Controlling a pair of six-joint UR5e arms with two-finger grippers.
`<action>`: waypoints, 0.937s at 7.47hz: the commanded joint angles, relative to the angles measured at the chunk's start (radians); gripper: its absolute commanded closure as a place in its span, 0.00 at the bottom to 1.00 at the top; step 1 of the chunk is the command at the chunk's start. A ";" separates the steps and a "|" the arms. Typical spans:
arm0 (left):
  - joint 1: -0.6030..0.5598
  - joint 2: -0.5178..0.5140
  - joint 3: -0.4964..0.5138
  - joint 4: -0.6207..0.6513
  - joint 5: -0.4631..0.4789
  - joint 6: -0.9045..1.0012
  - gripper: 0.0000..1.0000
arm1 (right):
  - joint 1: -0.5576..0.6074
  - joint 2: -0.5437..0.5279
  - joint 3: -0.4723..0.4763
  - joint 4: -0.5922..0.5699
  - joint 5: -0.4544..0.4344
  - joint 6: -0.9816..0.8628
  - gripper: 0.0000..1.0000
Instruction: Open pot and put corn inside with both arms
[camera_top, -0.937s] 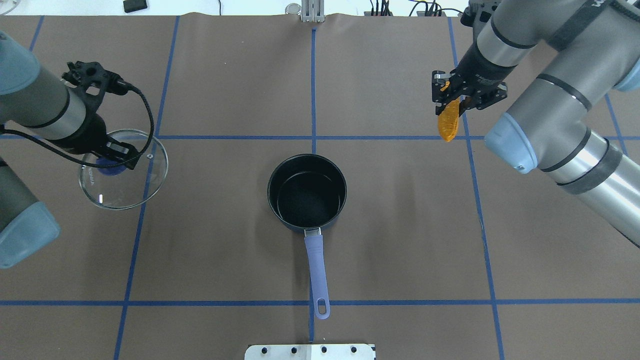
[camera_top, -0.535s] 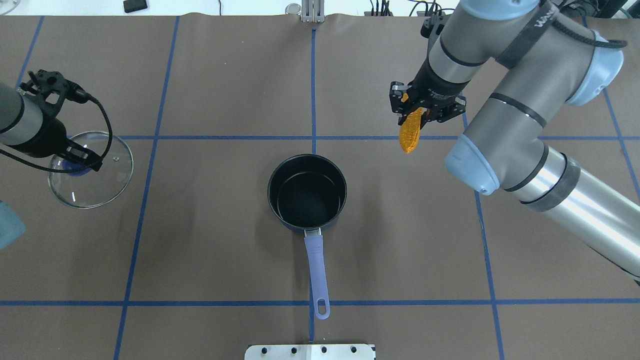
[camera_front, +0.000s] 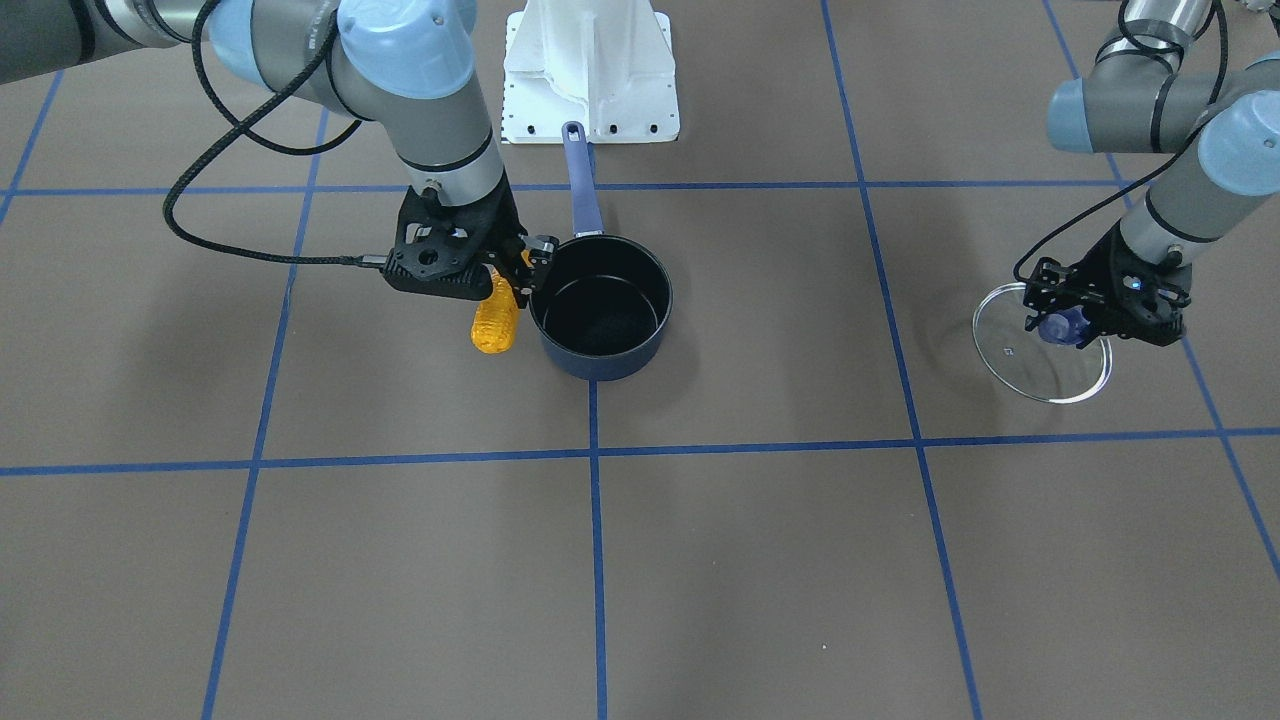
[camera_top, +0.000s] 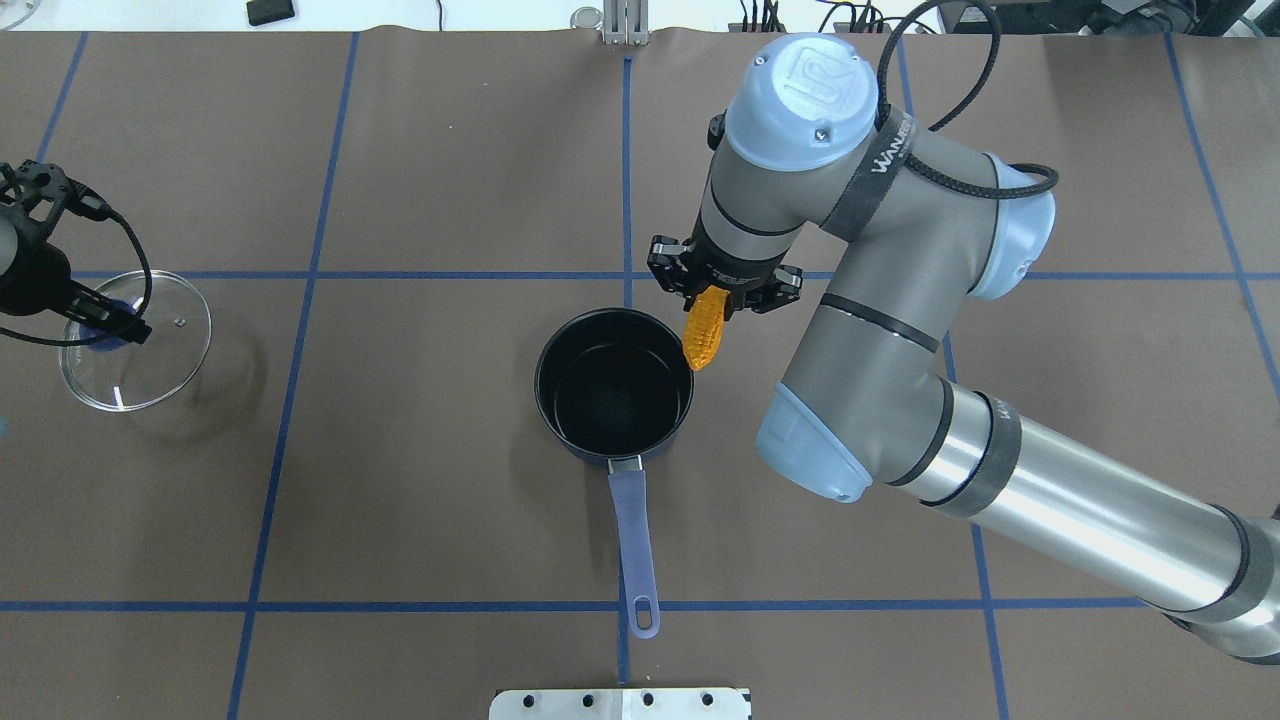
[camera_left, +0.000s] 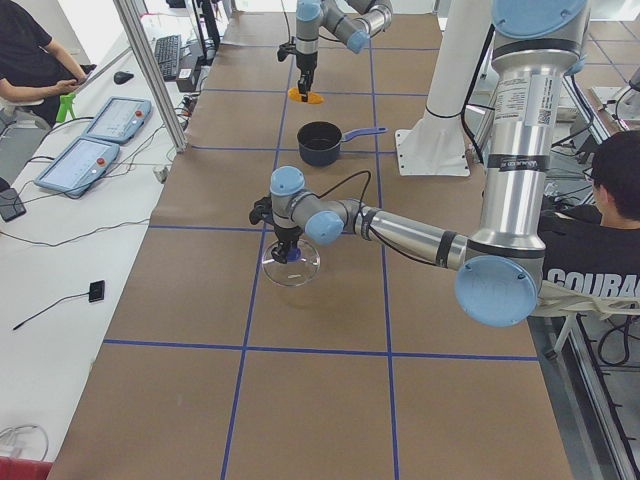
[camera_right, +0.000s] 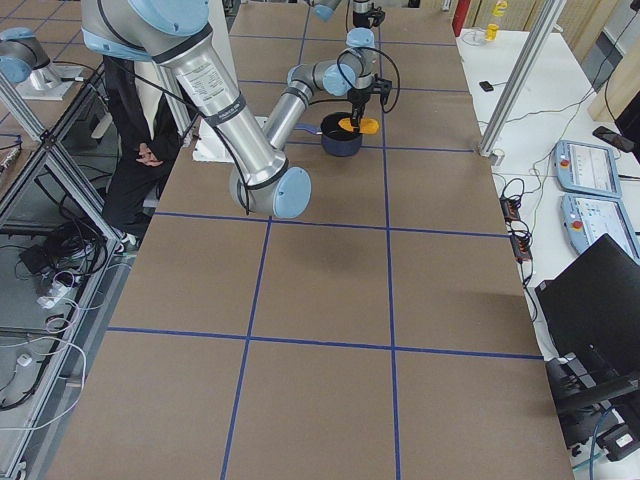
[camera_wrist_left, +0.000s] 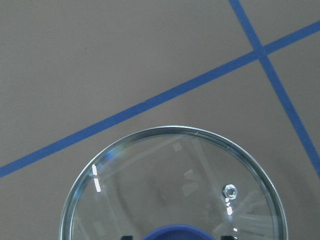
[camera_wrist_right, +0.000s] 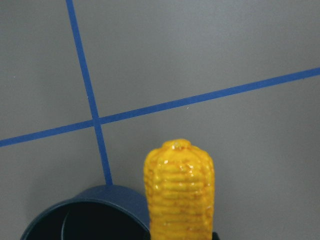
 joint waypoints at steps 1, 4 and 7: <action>-0.001 0.001 0.028 -0.019 -0.001 0.010 0.64 | -0.040 0.049 -0.056 -0.005 -0.032 0.036 0.86; -0.001 0.001 0.039 -0.054 -0.001 0.008 0.63 | -0.099 0.109 -0.146 0.009 -0.065 0.064 0.85; 0.001 -0.001 0.038 -0.054 -0.001 0.002 0.63 | -0.139 0.104 -0.165 0.023 -0.084 0.061 0.81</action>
